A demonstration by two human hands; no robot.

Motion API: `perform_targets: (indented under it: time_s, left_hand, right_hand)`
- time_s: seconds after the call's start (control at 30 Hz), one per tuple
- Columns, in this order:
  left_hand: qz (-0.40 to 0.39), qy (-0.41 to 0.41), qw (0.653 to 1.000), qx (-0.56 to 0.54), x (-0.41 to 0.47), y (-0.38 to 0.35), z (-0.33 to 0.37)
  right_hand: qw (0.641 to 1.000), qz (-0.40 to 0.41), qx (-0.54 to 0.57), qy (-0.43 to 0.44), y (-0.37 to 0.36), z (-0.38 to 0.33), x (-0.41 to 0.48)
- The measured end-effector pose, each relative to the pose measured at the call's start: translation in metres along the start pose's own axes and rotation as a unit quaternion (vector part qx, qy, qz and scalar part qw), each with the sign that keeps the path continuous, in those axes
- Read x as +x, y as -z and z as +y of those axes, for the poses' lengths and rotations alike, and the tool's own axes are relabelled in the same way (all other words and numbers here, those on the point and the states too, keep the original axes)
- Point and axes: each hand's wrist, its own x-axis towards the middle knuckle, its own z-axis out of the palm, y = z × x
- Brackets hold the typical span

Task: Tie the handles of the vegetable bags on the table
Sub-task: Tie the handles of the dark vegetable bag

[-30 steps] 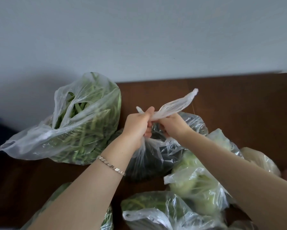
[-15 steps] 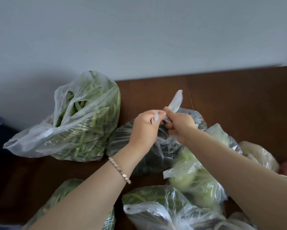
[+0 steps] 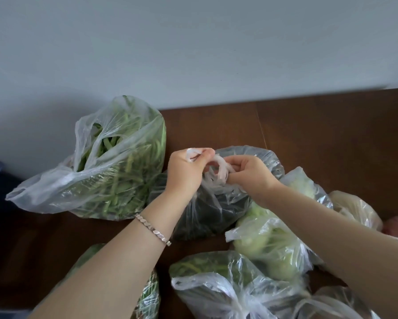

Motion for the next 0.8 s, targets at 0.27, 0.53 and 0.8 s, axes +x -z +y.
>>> perform_targets:
  time_s: [0.27,0.53,0.8]
  left_hand:
    - [-0.046,0.095,0.994,-0.036,-0.012,0.006,0.004]
    - [0.066,0.0,0.956,0.288,0.001,0.044,-0.02]
    - [0.092,0.179,0.977,0.076,0.001,0.047,-0.037]
  right_hand:
    - [0.989,0.128,0.076,0.011,-0.005,-0.012,-0.004]
    - [0.991,0.129,0.01,0.031,0.012,0.004,-0.028]
    - [0.979,0.191,-0.033,-0.064,0.027,0.019,-0.017]
